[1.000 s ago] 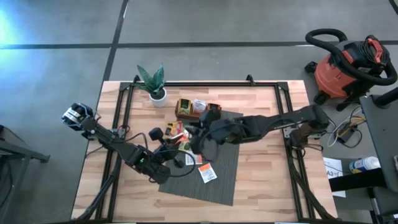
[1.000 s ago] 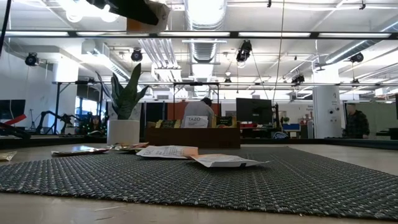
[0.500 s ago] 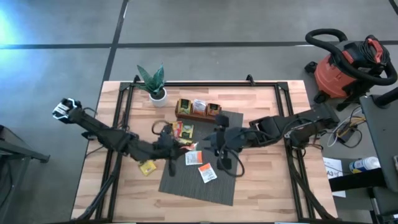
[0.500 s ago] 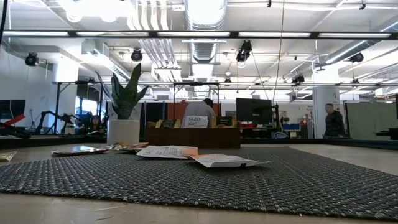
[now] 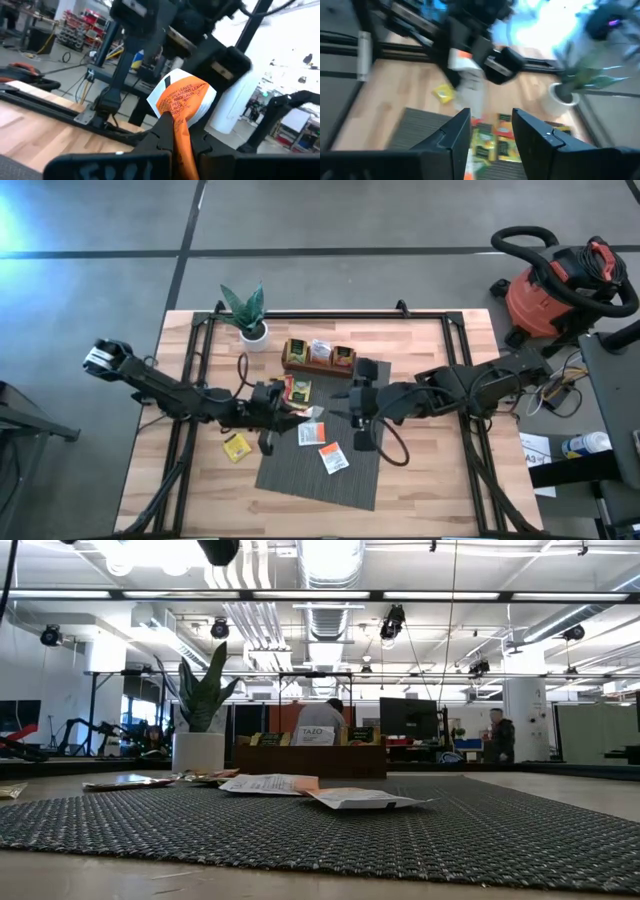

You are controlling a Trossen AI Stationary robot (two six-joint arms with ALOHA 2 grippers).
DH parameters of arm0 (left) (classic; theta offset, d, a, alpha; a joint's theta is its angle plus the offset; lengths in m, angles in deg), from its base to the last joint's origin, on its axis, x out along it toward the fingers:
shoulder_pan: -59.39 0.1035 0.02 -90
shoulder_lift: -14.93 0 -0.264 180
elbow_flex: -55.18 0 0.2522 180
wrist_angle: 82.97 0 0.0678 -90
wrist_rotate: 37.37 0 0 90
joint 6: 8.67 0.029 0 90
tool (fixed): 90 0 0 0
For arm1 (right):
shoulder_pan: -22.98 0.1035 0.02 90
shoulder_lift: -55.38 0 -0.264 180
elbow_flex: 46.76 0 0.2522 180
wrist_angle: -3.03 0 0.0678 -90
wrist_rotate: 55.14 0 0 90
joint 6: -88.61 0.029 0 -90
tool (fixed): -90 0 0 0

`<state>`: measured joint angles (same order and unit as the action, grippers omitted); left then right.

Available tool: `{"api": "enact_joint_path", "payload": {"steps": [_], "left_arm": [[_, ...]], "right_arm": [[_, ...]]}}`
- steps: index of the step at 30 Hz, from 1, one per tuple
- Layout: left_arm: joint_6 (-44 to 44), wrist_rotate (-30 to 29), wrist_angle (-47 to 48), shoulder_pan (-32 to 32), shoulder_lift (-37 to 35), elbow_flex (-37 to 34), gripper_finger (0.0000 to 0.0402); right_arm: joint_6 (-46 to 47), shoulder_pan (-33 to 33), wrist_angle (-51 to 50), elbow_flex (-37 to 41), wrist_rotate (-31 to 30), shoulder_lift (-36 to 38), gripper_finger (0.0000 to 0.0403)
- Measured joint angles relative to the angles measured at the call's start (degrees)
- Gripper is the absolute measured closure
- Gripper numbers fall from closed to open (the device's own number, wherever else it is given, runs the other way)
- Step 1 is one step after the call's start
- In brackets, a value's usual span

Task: Pick & Place Tea
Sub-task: Put the left white tea bag into the middle compartment of the wooden organizer

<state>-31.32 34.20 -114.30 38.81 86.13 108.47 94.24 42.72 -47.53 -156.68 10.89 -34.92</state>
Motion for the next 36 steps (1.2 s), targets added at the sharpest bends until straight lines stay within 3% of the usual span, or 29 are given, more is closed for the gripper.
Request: {"api": "enact_joint_path", "payload": {"steps": [9, 21, 29, 36], "left_arm": [[-0.70, 4.87, -4.47, 1.36, 4.11, 0.94, 0.0394], [0.53, 8.72, -3.48, 2.85, 7.98, 4.04, 0.0394], [0.35, 9.22, -3.53, 3.29, 7.90, 3.64, 0.0394], [0.27, 8.72, -2.52, 3.47, 7.90, 3.38, 0.0389]], "right_arm": [[1.27, -0.45, 1.14, 0.04, 2.50, -1.59, 0.0246], [1.11, -1.15, 0.85, 0.02, 7.36, -2.74, 0.0250], [1.28, -1.48, 0.53, 0.00, 7.59, -2.91, 0.0291], [1.27, -2.05, 0.13, 0.02, 7.82, -2.95, 0.0363]]}}
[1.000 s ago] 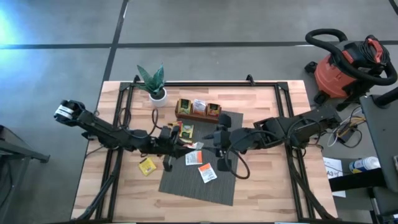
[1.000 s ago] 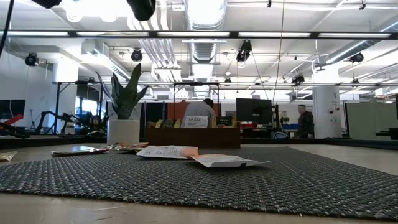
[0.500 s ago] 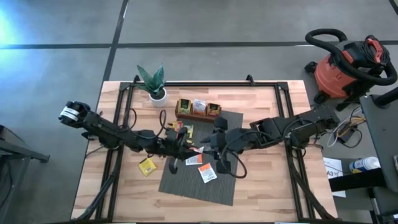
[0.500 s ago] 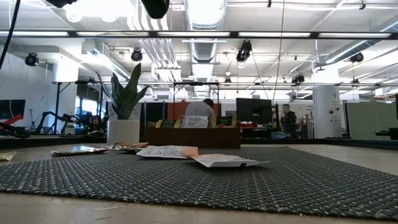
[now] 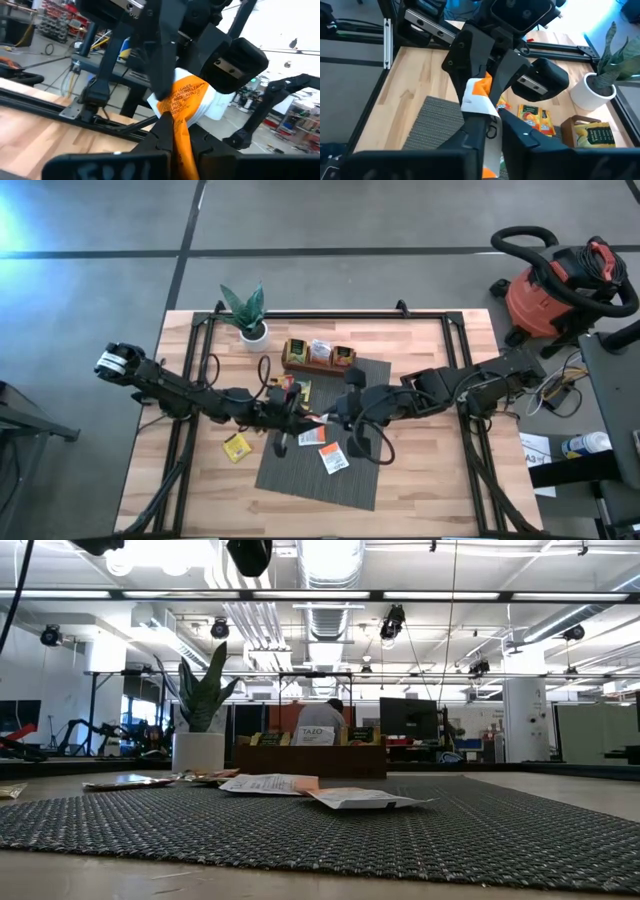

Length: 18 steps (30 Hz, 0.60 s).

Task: Pick & Place Tea
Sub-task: Put the left white tea bag into the middle compartment of the wooden organizer

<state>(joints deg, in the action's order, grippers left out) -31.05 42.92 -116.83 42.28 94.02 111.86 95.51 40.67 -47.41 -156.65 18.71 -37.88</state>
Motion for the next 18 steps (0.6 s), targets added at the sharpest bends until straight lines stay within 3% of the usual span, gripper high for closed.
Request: {"api": "enact_joint_path", "payload": {"steps": [4, 13, 18], "left_arm": [[-1.21, -4.68, 2.47, 0.01, 0.00, -0.02, 0.0372], [-8.26, -8.73, 13.49, -0.11, 0.00, -0.07, 0.0303], [-12.70, -10.97, 24.40, -0.67, -0.28, -0.07, 0.0280]], "right_arm": [[0.09, -0.54, -0.84, 0.00, 0.17, 0.00, 0.0391], [0.63, -2.15, -3.60, 0.02, -1.82, 0.00, 0.0394], [0.63, -6.35, -6.29, 0.02, -0.89, -0.45, 0.0394]]}}
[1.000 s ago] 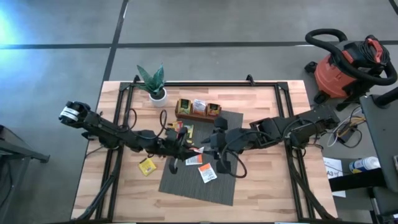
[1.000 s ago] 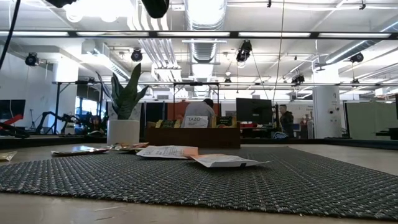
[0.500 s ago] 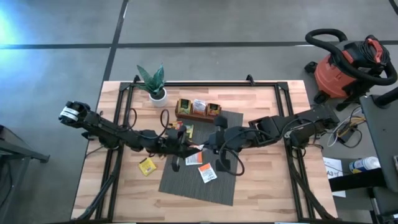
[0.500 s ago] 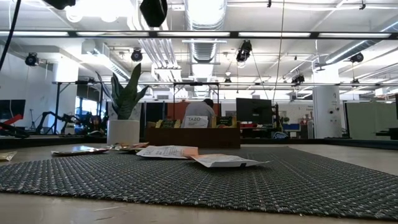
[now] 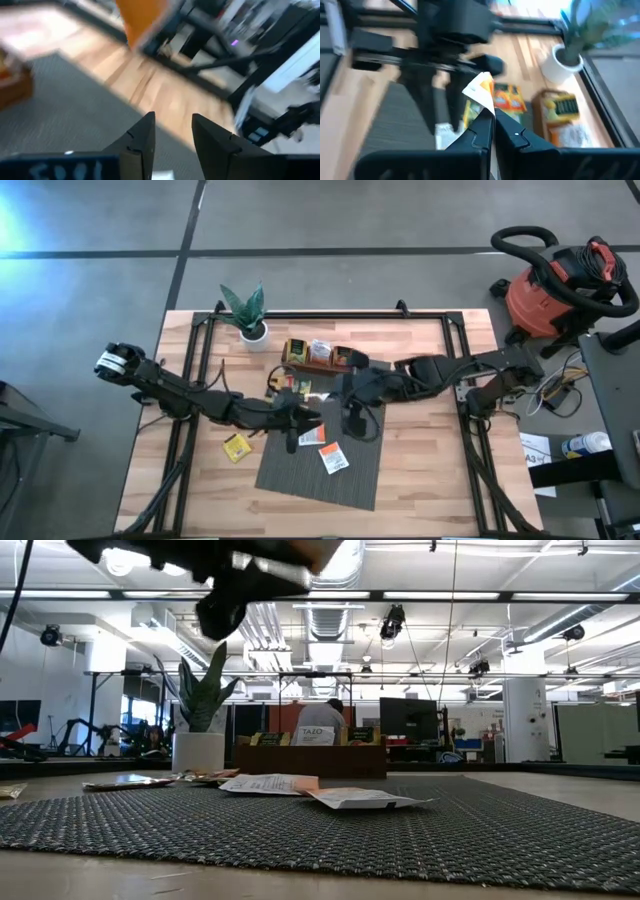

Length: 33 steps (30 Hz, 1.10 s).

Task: Pick & Place Tea
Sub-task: Put the left white tea bag into the middle compartment of the wooden organizer

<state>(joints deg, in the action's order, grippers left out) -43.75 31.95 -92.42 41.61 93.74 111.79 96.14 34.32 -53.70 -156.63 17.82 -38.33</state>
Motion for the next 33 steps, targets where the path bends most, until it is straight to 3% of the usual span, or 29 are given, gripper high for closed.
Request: {"api": "enact_joint_path", "payload": {"steps": [4, 9, 15, 23, 28, 33], "left_arm": [[-3.21, -1.31, 8.72, -1.33, -0.63, -0.02, 0.0278], [-4.88, -7.59, 20.59, -1.64, -4.82, -0.85, 0.0278], [-2.08, -7.18, 22.64, 3.32, -15.13, -7.50, 0.0278], [-1.82, 4.37, 22.77, 15.39, -30.72, -20.69, 0.0278], [-1.91, 5.88, 22.73, 19.18, -38.07, -25.40, 0.0278], [-0.35, 6.16, 22.64, 20.77, -40.80, -26.77, 0.0278]], "right_arm": [[-0.03, -5.83, -4.20, 0.00, 2.89, -1.71, 0.0394], [-2.57, -13.34, -5.66, 0.00, 8.57, -4.70, 0.0394], [-3.63, -21.72, -6.46, -1.83, 13.37, -10.93, 0.0394], [-6.62, -28.92, -10.21, -15.18, 18.48, -23.26, 0.0394], [-9.39, -30.60, -19.83, -28.02, 19.08, -33.19, 0.0394], [-12.06, -31.51, -29.78, -38.74, 21.17, -41.01, 0.0394]]}}
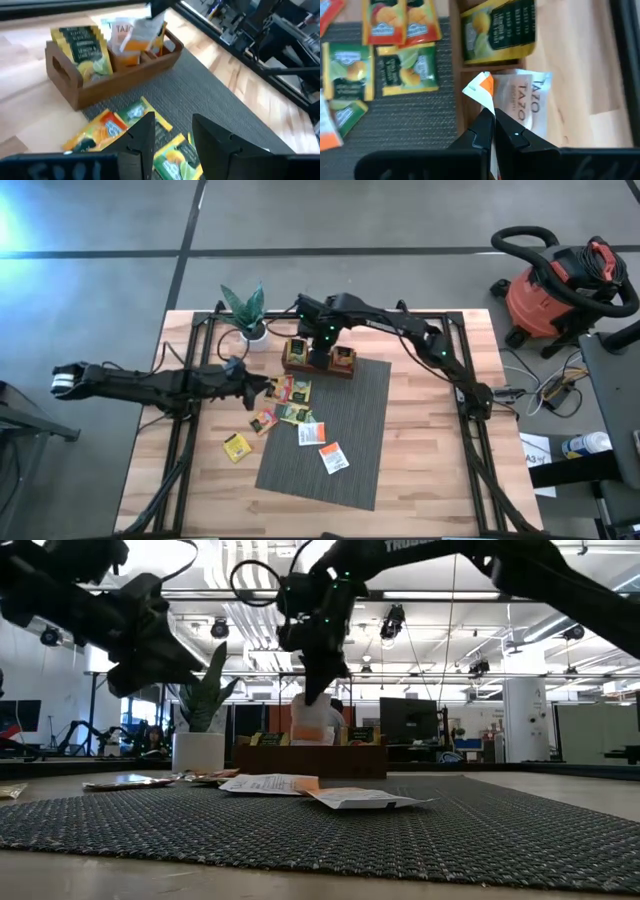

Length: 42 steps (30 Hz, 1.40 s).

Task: Pick & Place Tea
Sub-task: Put the left white tea bag into the middle compartment of the wooden organizer

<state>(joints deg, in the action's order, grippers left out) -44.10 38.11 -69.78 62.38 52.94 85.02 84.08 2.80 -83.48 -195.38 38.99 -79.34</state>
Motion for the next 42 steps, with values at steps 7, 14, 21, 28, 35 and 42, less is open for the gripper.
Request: {"api": "enact_joint_path", "payload": {"steps": [7, 14, 21, 28, 35, 42], "left_arm": [[-0.20, -1.75, 0.33, 1.87, 0.38, -0.53, 0.0278], [0.93, -2.08, -0.31, 3.93, 1.09, -0.49, 0.0278], [-0.43, -2.09, -0.47, 4.15, 1.33, -0.49, 0.0278], [-0.88, -2.10, -0.34, 4.15, 1.41, -0.49, 0.0278], [-1.08, -3.11, -0.27, 4.12, 1.48, -0.49, 0.0278], [-1.07, -3.40, -0.27, 4.12, 1.48, -0.49, 0.0278]], "right_arm": [[-1.10, -1.46, 0.25, 2.11, 1.67, -0.59, 0.0394], [-1.56, -3.00, 2.72, 2.84, 3.10, -1.15, 0.0394], [-1.72, -3.33, 3.56, 3.16, 2.37, -3.80, 0.0394], [-3.21, -3.35, 5.37, 2.17, 0.36, -3.80, 0.0377], [-3.15, -3.06, 3.92, 1.92, 0.16, -3.80, 0.0318], [-3.06, -3.09, 4.26, -0.12, -2.80, -3.48, 0.0283]]}}
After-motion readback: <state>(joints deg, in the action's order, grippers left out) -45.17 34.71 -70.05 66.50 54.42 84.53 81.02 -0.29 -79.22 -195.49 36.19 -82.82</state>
